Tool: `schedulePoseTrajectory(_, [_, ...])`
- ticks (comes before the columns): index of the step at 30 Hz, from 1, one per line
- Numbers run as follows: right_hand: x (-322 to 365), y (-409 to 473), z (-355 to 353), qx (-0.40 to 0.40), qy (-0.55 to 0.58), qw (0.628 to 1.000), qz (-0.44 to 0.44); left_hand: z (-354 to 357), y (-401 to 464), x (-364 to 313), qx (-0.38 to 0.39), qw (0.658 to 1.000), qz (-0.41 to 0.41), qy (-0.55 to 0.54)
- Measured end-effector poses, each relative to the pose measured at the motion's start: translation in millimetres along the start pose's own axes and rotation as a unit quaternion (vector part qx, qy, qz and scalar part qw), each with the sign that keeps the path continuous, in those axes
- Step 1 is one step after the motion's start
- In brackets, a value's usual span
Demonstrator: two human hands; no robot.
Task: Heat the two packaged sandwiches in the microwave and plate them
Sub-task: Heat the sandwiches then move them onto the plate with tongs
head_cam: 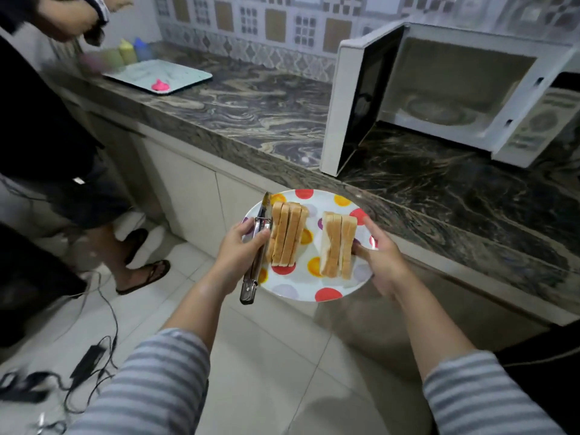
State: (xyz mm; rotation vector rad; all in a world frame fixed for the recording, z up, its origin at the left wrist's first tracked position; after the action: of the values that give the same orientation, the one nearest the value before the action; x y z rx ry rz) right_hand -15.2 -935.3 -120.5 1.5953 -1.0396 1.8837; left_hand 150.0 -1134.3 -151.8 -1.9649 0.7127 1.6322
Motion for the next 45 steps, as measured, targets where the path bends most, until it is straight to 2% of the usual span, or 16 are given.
schedulePoseTrajectory(3, [0.7,14.5,33.1,0.028,0.003,1.0,0.007,-33.8,8.7,1.4,-0.029,1.0,-0.003,-0.002])
schedulePoseTrajectory(10, [10.8,71.4,109.0,0.06,-0.012,0.998,-0.008,-97.1,66.7,-4.9,-0.021,1.0,0.015,0.001])
schedulePoseTrajectory(20, [62.0,162.7,186.2,-0.052,0.005,0.997,-0.051,-151.7,221.1,-43.3,0.041,0.997,0.059,0.034])
schedulePoseTrajectory(29, [102.9,279.1,175.6,-0.139,-0.038,0.988,-0.052,-116.3,369.9,-55.8,0.102,0.992,0.066,0.036])
schedulePoseTrajectory(33, [115.8,335.7,159.9,-0.156,-0.01,0.987,-0.045,-84.3,432.6,-64.1,0.1,0.992,0.074,0.035])
schedulePoseTrajectory(38, [121.2,393.7,137.8,-0.194,-0.031,0.98,-0.036,-48.2,495.2,-59.3,0.11,0.99,0.067,0.054])
schedulePoseTrajectory(43, [112.2,434.2,119.8,-0.233,-0.148,0.961,-0.014,-26.3,536.1,-51.3,0.093,0.984,0.083,0.125])
schedulePoseTrajectory(45, [103.5,448.5,112.5,-0.25,-0.232,0.939,0.041,-18.5,548.7,-48.1,0.103,0.978,0.084,0.163])
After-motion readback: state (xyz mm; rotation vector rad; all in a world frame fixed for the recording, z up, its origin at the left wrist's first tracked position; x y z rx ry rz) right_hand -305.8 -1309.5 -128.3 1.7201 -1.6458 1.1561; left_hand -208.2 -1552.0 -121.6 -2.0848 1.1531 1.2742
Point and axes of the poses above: each hand's wrist, its own y-axis towards the middle knuckle, its own z-axis out of the palm, x = y × z, the point moved 6 cm from there along y, towards the middle knuckle, and after that the axes turned 3 degrees about z, right-handed, at the moved point
